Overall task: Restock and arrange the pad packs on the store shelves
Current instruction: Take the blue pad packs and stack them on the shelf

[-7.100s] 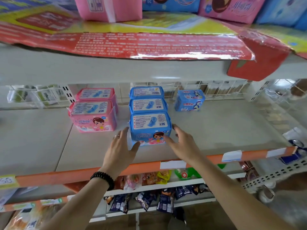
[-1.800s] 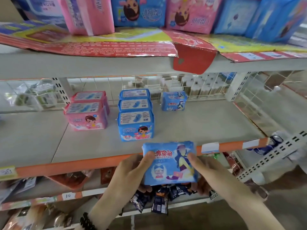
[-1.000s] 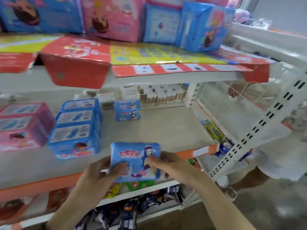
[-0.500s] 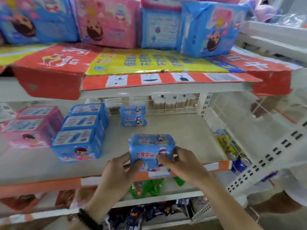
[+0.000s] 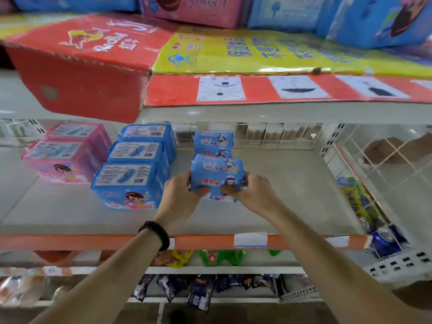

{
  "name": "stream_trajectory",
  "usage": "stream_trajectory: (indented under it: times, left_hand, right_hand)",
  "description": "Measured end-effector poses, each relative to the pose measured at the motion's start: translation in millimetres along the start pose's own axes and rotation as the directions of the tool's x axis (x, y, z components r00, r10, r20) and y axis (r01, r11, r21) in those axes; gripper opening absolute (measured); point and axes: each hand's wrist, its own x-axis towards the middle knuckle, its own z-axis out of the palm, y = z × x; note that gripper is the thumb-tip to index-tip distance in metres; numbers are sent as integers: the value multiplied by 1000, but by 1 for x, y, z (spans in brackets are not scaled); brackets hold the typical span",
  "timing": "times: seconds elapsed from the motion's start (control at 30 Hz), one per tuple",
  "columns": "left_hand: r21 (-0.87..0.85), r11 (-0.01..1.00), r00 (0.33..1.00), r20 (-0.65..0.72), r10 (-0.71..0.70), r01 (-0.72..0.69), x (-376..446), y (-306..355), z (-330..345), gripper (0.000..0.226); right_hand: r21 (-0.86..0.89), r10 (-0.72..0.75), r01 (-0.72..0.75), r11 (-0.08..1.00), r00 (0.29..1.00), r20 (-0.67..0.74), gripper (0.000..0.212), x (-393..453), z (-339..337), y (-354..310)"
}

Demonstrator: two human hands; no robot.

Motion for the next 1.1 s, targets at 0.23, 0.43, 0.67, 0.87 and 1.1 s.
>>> stream_trajectory:
  times: [0.23, 0.43, 0.67, 0.87, 1.1]
  left_hand:
    - [20, 1000, 1000, -6, -16, 16, 44, -25, 14, 34]
    - [16, 1000, 1000, 26, 14, -15, 63, -29, 17, 36]
    - [56, 998, 998, 67, 12, -16, 91, -33, 15, 47]
    - [45, 999, 993, 117, -4, -1, 93, -31, 16, 60]
    - [-63, 993, 985, 143, -94, 104, 99, -21, 24, 73]
  right_hand:
    - [-47, 13, -13, 999, 1000, -6, 43, 42, 16, 9]
    - [-57, 27, -28, 998, 999, -28, 46, 61, 20, 15]
    - [-69, 56, -60, 996, 997, -59, 45, 83, 21, 12]
    - [-74, 32, -35, 997, 998, -46, 51, 81, 22, 16]
    - [29, -35, 34, 999, 999, 40, 83, 91, 19, 20]
